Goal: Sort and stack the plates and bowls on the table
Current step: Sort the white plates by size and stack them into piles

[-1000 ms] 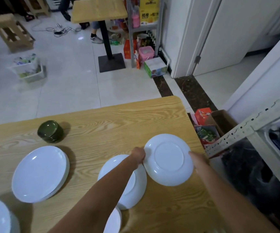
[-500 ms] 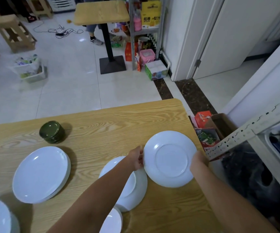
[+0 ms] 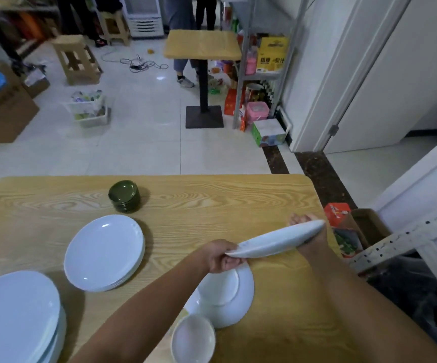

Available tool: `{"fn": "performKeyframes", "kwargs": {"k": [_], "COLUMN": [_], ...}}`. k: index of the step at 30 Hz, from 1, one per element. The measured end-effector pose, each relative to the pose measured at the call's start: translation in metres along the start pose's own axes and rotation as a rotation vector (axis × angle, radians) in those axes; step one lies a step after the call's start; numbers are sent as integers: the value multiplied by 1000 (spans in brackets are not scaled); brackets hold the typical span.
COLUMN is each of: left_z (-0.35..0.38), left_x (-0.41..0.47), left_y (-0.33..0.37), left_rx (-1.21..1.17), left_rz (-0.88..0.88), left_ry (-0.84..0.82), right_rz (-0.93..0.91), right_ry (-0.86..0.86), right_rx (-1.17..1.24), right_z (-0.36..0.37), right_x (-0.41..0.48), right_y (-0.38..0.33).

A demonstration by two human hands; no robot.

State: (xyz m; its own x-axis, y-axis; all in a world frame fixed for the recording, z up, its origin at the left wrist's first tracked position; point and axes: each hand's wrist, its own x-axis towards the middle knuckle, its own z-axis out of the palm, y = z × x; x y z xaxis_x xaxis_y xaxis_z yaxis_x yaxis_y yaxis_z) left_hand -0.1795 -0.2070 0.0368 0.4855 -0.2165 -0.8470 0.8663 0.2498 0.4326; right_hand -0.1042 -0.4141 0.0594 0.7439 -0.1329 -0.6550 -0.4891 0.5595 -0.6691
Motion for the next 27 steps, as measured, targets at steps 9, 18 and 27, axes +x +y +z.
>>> {"fn": "performKeyframes", "kwargs": {"k": [9,18,27], "left_z": [-142,-317,-419], "left_x": [-89,-185,-232], "left_y": [-3,-105,-183], "left_rx": [335,222,387], "left_rz": [592,619,297], "left_ry": [752,1209,1323], "right_rz": [194,-7,-405], "right_ry": [-508,-809,-879], "right_rx": [-586,-1374,-1843], "right_z": [82,192,246], "right_x": [-48,-119,-183], "right_y": [92,245,354]}}
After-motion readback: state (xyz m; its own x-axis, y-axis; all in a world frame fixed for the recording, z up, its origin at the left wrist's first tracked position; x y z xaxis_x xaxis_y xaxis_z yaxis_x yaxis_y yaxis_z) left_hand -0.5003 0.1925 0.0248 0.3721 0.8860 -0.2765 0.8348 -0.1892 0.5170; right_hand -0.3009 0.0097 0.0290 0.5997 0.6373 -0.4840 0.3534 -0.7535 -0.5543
